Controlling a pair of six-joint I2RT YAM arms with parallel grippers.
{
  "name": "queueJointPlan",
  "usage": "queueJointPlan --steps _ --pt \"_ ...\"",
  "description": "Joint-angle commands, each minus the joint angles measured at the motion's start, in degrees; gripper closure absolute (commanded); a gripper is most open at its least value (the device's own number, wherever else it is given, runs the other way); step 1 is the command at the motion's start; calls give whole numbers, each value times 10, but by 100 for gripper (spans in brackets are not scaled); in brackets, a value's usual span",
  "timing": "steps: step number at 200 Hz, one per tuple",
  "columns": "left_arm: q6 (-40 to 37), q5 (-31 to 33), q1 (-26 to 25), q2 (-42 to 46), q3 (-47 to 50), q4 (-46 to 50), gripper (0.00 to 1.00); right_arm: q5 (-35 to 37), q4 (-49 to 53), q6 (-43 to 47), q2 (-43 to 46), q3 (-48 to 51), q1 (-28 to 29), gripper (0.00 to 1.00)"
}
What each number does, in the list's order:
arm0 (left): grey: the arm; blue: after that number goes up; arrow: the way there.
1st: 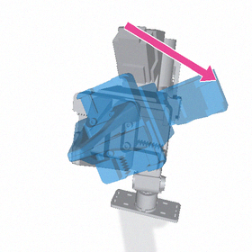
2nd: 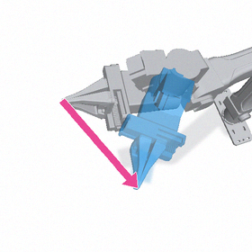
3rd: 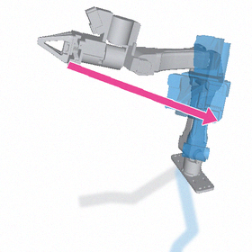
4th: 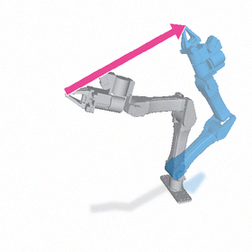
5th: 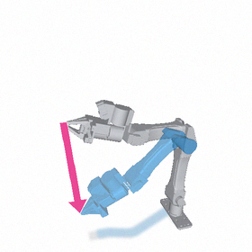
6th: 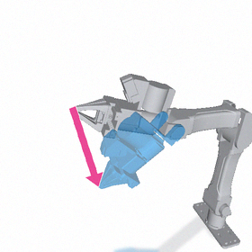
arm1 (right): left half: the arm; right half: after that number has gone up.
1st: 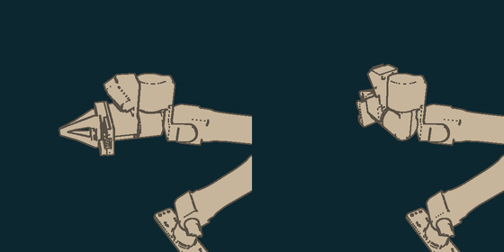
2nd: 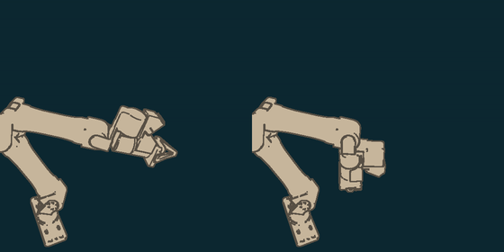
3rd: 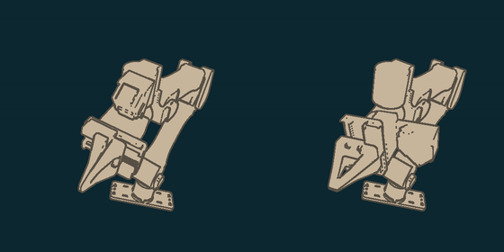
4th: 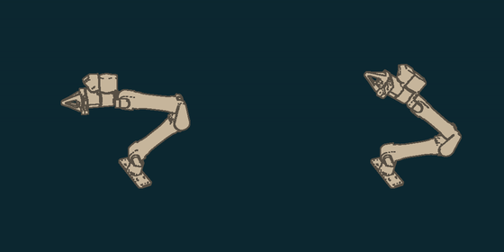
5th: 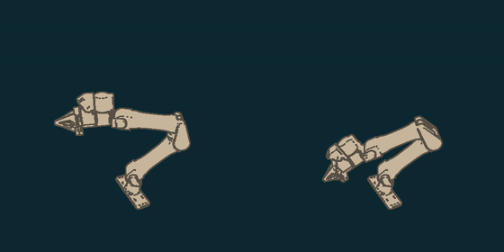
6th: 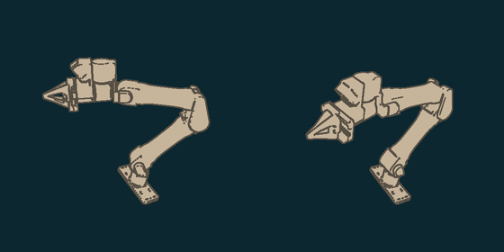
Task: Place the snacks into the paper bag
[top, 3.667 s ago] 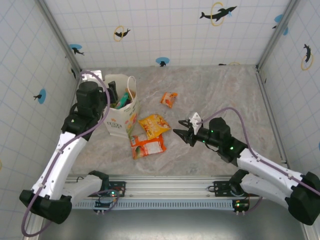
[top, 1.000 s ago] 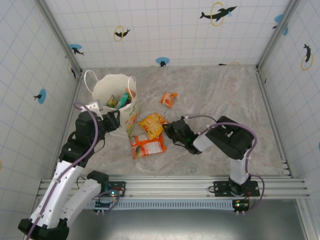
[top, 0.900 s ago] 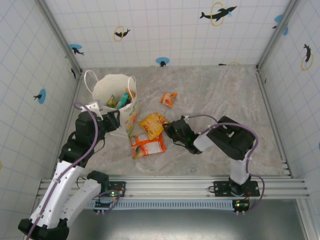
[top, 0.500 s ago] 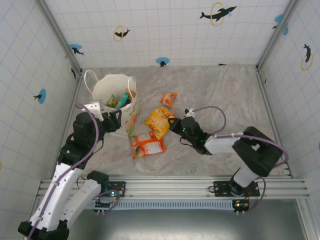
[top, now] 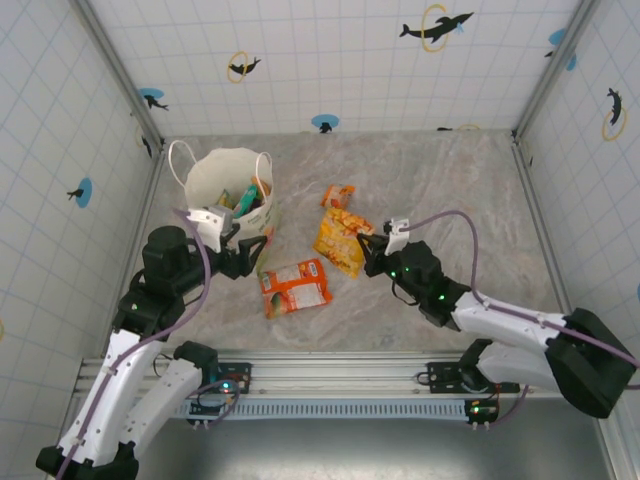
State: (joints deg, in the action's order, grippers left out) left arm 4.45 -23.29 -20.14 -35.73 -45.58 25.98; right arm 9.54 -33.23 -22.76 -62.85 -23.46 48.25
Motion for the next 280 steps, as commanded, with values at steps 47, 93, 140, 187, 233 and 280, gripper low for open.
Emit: queueJointPlan --steps 47,93,140,187,233,280 --pt "-86 -184 4 -25 5 -53 32 -251 -54 182 73 -8 -18 100" --pt "-90 -262 3 -69 7 -66 36 -365 -110 161 71 -27 -43 100" --pt "-94 -318 3 -90 23 -92 39 -401 -157 135 42 -56 -45 100" --pt "-89 -360 2 -104 27 -103 42 -407 -182 122 8 -82 -41 100" --pt "-74 -382 0 -125 10 -96 68 -403 -195 116 -21 -100 -29 100" --pt "-82 -359 -2 -115 -4 -86 80 -378 -191 124 -32 -104 -25 100"
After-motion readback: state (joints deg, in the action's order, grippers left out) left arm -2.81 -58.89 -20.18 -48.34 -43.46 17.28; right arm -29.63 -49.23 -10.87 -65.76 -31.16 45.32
